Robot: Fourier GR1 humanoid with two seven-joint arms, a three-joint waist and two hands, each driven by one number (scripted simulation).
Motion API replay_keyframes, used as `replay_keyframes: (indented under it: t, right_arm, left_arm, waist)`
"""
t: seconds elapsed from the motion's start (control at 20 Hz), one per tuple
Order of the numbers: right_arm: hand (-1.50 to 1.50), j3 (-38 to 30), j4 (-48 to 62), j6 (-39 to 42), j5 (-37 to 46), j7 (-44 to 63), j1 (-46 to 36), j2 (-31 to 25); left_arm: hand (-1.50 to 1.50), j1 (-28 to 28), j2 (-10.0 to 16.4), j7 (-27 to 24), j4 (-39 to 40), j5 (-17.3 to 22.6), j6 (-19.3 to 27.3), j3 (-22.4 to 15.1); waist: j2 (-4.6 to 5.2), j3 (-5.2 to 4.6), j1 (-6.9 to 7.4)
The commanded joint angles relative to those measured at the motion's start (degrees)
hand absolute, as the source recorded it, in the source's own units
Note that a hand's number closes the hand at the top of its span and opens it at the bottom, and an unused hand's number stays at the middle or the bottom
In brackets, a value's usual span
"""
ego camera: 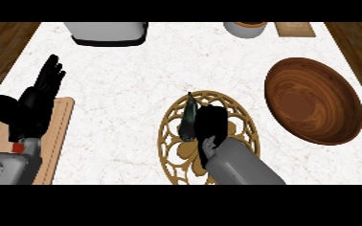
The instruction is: Pick the croissant from the placemat and place it in the bowl
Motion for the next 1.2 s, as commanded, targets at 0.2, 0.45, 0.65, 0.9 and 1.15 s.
replay_keyframes:
  t: [0.2,0.45,0.65,0.9,1.15]
  right_arm:
    - [1.5,-3.8,7.0,-6.1,3.0,-3.5,-1.6,0.6]
    - [1.5,-12.8,4.9,-19.7,-2.3,-9.6,-1.3,1.0]
    - [1.5,-13.8,5.6,-23.6,1.9,-8.0,-4.8,1.0]
    - [1.5,-11.5,-7.4,-18.7,6.7,-0.7,-4.6,-0.7]
    - [1.5,-10.4,-13.7,-22.4,18.0,6.4,-10.1,-1.8]
  left_arm:
    - [0.0,-6.4,-0.8,2.5,5.0,-1.2,-1.6,2.6]
    - [0.0,-1.3,-1.7,-1.4,2.9,-1.5,-1.2,2.4]
    - [0.0,0.6,0.4,-0.6,1.5,-0.2,-4.5,4.7]
    - [0.0,1.5,-1.6,1.0,-0.8,-2.2,-2.6,3.9]
    - [0.0,2.0,-1.5,-1.2,0.8,-2.0,-3.9,4.4]
  waist:
    - [1.29,0.46,-0.55]
    - [1.5,0.51,-0.23]
    - [1.13,0.45,0.07]
    - [0.72,0.43,-0.73]
    - [0.55,0.38,-1.11]
